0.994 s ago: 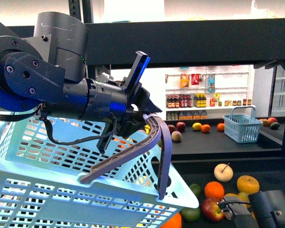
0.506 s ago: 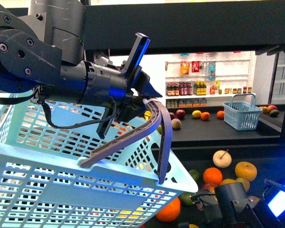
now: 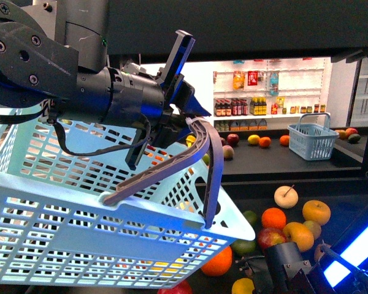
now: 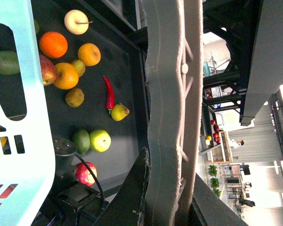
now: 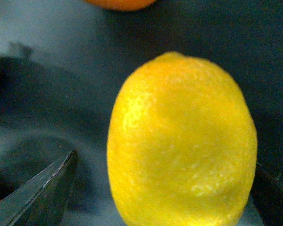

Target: Pick lemon from shelf

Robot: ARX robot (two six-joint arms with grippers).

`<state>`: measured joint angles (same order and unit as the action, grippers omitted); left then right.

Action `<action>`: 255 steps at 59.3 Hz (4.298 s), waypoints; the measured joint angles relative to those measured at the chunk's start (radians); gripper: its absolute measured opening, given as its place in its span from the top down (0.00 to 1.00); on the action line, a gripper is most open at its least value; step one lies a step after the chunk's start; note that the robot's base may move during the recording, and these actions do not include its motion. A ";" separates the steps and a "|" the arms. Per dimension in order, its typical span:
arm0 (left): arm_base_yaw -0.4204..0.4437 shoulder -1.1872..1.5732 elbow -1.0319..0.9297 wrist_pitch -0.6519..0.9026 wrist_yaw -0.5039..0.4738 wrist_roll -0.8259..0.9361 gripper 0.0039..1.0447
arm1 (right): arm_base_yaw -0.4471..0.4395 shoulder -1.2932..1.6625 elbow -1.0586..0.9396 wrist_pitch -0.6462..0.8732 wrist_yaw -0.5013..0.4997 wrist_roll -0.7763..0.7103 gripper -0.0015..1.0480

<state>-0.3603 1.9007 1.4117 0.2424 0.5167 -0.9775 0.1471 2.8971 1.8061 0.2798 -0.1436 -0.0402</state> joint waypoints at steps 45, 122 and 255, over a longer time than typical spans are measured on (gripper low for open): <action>0.000 0.000 0.000 0.000 -0.001 0.000 0.90 | -0.028 -0.101 -0.126 0.106 0.024 -0.005 0.37; -0.001 0.000 0.000 0.000 0.000 0.000 0.90 | 0.069 -0.895 -0.665 0.259 -0.229 0.430 0.37; 0.000 0.002 0.000 0.000 -0.001 -0.001 0.90 | -0.151 -2.851 -1.759 -0.286 0.140 0.030 0.93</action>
<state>-0.3603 1.9026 1.4117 0.2420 0.5159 -0.9783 -0.0036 0.0463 0.0467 -0.0067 -0.0036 -0.0105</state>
